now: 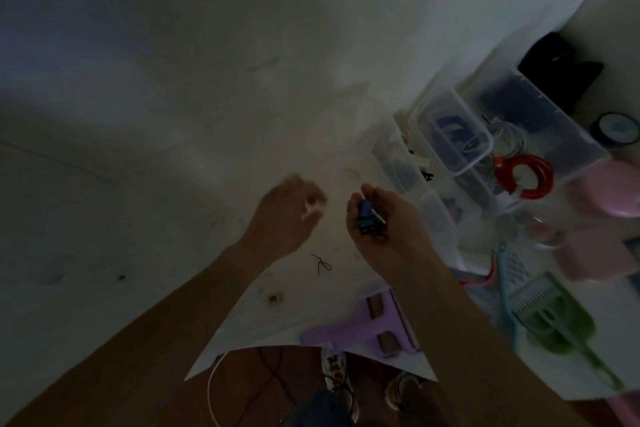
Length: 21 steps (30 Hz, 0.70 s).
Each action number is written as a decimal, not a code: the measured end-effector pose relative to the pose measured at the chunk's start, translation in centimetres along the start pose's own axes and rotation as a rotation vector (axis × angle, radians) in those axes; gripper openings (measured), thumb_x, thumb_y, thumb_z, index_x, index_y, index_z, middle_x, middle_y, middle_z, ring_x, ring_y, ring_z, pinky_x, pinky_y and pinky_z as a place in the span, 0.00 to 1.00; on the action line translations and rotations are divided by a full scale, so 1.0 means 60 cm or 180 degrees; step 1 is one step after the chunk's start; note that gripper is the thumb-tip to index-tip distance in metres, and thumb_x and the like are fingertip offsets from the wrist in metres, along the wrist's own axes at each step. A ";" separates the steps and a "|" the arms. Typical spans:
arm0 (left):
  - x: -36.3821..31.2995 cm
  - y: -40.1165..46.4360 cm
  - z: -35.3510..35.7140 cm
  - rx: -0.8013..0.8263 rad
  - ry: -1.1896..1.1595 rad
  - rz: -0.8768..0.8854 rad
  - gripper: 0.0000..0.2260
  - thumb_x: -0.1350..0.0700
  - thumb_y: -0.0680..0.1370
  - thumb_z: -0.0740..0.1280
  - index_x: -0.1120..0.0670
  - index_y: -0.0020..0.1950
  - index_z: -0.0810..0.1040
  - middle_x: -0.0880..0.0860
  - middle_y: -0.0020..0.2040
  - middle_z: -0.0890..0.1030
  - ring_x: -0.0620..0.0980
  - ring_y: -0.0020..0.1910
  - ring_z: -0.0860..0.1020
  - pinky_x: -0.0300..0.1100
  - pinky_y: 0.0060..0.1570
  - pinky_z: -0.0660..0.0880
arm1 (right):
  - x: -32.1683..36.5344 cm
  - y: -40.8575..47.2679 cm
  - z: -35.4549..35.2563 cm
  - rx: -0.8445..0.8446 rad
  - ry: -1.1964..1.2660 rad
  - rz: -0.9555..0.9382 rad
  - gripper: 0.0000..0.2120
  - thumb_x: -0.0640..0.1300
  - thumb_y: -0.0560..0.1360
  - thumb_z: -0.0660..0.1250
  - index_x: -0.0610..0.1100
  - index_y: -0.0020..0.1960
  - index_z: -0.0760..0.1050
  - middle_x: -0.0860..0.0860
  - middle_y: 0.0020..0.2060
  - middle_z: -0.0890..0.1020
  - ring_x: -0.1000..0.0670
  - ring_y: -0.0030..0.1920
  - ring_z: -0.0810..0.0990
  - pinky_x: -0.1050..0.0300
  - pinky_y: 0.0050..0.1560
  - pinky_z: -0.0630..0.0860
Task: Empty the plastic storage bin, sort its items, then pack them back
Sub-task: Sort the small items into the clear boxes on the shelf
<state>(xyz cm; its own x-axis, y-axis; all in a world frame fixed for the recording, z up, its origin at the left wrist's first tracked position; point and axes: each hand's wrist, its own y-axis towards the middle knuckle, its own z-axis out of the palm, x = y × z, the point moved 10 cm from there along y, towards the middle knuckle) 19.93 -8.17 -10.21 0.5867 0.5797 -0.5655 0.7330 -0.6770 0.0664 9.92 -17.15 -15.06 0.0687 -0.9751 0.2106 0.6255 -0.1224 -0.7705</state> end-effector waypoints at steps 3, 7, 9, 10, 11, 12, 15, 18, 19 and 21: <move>0.067 -0.050 0.181 0.1888 0.0889 0.0119 0.15 0.51 0.75 0.70 0.50 0.61 0.76 0.52 0.55 0.76 0.51 0.50 0.77 0.49 0.55 0.74 | 0.027 -0.008 -0.011 0.0016 -0.0012 -0.0151 0.14 0.43 0.82 0.60 0.38 0.43 0.78 0.43 0.41 0.80 0.47 0.41 0.80 0.60 0.36 0.80; 0.088 -0.051 0.253 0.2207 0.1347 0.0329 0.19 0.51 0.74 0.71 0.52 0.62 0.70 0.55 0.58 0.70 0.57 0.51 0.77 0.47 0.49 0.73 | 0.040 -0.019 -0.012 0.0158 -0.0123 -0.0130 0.14 0.43 0.81 0.60 0.38 0.42 0.79 0.43 0.41 0.81 0.47 0.41 0.80 0.60 0.37 0.81; 0.083 -0.044 0.263 0.2231 0.1510 0.0537 0.16 0.50 0.74 0.70 0.53 0.58 0.71 0.55 0.56 0.72 0.57 0.50 0.76 0.47 0.48 0.71 | 0.039 -0.024 -0.011 0.0194 -0.0149 -0.0088 0.15 0.43 0.81 0.60 0.38 0.41 0.79 0.43 0.40 0.80 0.47 0.40 0.80 0.60 0.36 0.80; 0.082 -0.046 0.268 0.2271 0.1593 0.0657 0.13 0.50 0.76 0.68 0.54 0.56 0.73 0.55 0.56 0.73 0.56 0.52 0.76 0.47 0.49 0.70 | 0.036 -0.027 -0.009 0.0222 -0.0125 -0.0055 0.15 0.43 0.81 0.60 0.38 0.41 0.79 0.43 0.40 0.80 0.48 0.40 0.80 0.60 0.35 0.80; 0.082 -0.049 0.272 0.2302 0.1625 0.0713 0.11 0.51 0.77 0.66 0.55 0.55 0.74 0.56 0.55 0.75 0.56 0.53 0.75 0.47 0.51 0.69 | 0.032 -0.029 -0.008 0.0255 -0.0096 -0.0016 0.16 0.43 0.81 0.60 0.38 0.41 0.79 0.43 0.40 0.80 0.48 0.39 0.80 0.60 0.35 0.80; 0.084 -0.052 0.275 0.2287 0.1605 0.0675 0.09 0.52 0.78 0.65 0.56 0.54 0.76 0.56 0.55 0.76 0.56 0.53 0.75 0.47 0.52 0.69 | 0.028 -0.031 -0.008 0.0287 -0.0067 0.0028 0.15 0.43 0.81 0.60 0.38 0.41 0.80 0.43 0.40 0.80 0.47 0.40 0.80 0.60 0.35 0.80; 0.101 -0.058 0.278 0.2189 0.1455 0.0391 0.08 0.54 0.77 0.64 0.58 0.50 0.77 0.57 0.52 0.78 0.56 0.53 0.75 0.47 0.54 0.71 | 0.022 -0.034 -0.014 0.0313 -0.0062 0.0069 0.14 0.43 0.81 0.61 0.38 0.43 0.80 0.43 0.42 0.81 0.47 0.41 0.80 0.59 0.37 0.81; 0.111 -0.031 0.225 0.1666 0.0862 -0.0188 0.08 0.51 0.74 0.69 0.55 0.46 0.80 0.54 0.48 0.82 0.54 0.49 0.79 0.44 0.51 0.74 | 0.036 -0.043 -0.024 0.0265 -0.0082 -0.0004 0.13 0.42 0.81 0.60 0.37 0.44 0.79 0.42 0.42 0.81 0.47 0.40 0.80 0.58 0.38 0.80; 0.118 -0.014 0.184 0.1265 0.0501 -0.0470 0.07 0.51 0.73 0.71 0.54 0.44 0.80 0.53 0.45 0.84 0.52 0.46 0.81 0.43 0.49 0.76 | 0.044 -0.047 -0.025 0.0267 -0.0083 -0.0042 0.13 0.42 0.81 0.60 0.37 0.45 0.79 0.42 0.42 0.81 0.47 0.41 0.80 0.59 0.38 0.81; 0.119 0.015 0.091 0.0547 -0.0193 -0.0796 0.05 0.53 0.72 0.74 0.52 0.40 0.80 0.49 0.37 0.84 0.47 0.36 0.83 0.44 0.44 0.80 | 0.053 -0.051 -0.026 0.0282 -0.0065 -0.0086 0.12 0.42 0.82 0.60 0.37 0.47 0.79 0.42 0.43 0.81 0.46 0.43 0.80 0.58 0.38 0.82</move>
<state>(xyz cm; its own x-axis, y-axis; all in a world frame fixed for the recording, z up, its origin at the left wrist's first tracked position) 22.90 -7.15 -18.68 0.3700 0.7133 -0.5952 0.7800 -0.5866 -0.2181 7.01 -20.17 -12.96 0.0661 -0.9677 0.2434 0.6937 -0.1308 -0.7083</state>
